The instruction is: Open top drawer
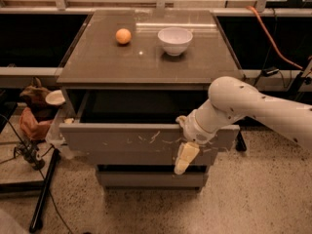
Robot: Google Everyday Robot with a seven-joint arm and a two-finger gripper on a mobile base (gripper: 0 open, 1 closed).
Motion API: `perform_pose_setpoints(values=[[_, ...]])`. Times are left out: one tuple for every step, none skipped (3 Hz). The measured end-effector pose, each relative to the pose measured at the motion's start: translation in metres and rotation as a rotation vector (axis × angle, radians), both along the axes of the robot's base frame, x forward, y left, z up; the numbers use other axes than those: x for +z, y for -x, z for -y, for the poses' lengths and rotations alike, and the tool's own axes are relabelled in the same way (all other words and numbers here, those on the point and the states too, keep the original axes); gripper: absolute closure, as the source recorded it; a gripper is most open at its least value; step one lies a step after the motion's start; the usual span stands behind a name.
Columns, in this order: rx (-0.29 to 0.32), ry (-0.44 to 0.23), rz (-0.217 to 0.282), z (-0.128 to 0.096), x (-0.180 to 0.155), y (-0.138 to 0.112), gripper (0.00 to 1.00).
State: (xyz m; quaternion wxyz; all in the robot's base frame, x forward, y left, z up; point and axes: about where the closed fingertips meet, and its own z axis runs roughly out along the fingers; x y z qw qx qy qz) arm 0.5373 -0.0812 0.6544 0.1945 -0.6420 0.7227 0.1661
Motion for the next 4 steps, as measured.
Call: perform_pose_setpoints(values=[[-0.02,0.018,-0.013,0.003,0.005,0.02,0.0],[-0.071,0.018,-0.014,0.005,0.024,0.051,0.0],[-0.096,0.051,-0.016,0.011,0.039,0.103,0.0],[-0.095,0.051,-0.016,0.011,0.039,0.102,0.0]])
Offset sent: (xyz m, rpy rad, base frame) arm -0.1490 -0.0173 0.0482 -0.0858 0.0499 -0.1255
